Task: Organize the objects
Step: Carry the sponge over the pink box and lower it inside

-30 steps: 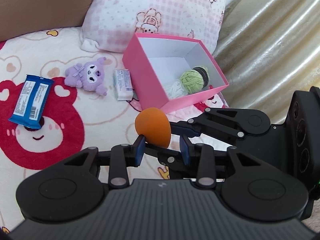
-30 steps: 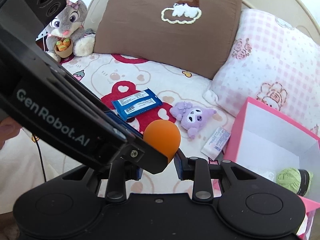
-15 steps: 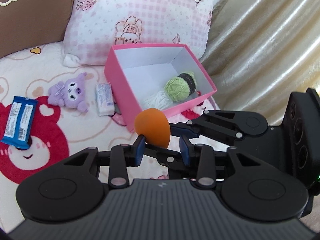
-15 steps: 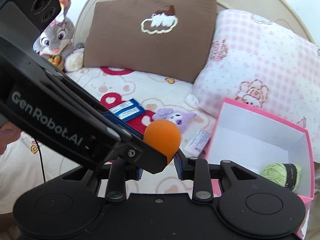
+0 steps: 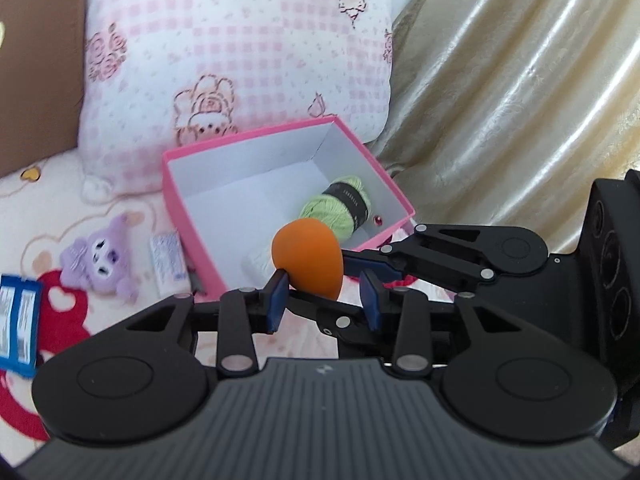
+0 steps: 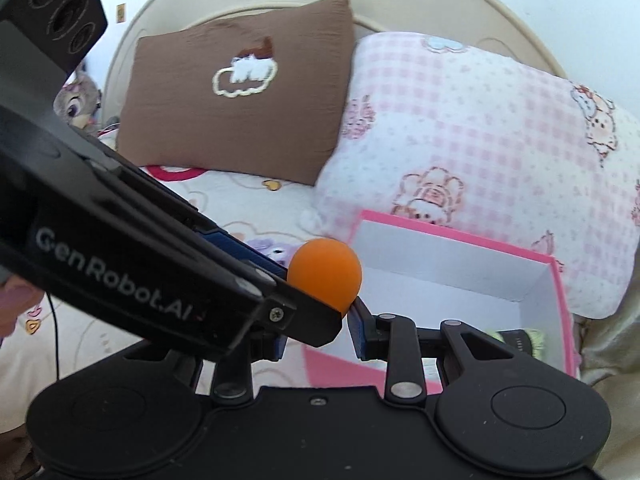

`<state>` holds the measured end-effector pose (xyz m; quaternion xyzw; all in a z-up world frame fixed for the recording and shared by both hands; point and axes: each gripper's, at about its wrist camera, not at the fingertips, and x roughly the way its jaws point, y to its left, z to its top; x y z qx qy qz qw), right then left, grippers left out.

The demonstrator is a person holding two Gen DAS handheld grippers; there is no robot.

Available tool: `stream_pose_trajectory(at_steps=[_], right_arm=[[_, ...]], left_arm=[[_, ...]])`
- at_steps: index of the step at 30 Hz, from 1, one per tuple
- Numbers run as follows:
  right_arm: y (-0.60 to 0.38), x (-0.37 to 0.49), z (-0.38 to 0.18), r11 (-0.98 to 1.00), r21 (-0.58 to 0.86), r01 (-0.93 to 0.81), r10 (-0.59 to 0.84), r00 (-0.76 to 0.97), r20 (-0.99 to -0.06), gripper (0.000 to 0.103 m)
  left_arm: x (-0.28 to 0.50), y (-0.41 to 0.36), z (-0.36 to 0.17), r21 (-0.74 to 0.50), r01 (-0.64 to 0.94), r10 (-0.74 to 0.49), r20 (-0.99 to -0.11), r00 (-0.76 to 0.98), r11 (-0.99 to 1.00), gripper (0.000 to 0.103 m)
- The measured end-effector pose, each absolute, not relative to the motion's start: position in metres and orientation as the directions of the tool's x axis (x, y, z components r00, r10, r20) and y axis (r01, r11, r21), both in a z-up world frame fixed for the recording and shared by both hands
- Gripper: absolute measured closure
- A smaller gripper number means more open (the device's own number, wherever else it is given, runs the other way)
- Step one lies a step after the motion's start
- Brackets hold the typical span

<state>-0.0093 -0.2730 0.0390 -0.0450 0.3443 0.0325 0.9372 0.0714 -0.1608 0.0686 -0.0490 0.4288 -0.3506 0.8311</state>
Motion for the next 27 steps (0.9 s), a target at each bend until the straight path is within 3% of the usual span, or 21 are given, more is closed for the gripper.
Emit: stream_pose_trajectory(at_steps=[14,27], right_arm=[[-0.357,0.041,0.045,0.999,-0.026,-0.035,0.007,0.707,-0.707,0.068],[-0.416,0.104,-0.001,0.996,0.089,0.024,0.059,0.58,-0.812,0.068]], left_arm=[[0.145,-0.234,0.063,-0.417,0.536,-0.637,-0.697,0.33,0.734,0.067],[0.224,-0.268,0.0,-0.48,0.418,-0.611,-0.742,0.275,0.771,0.067]])
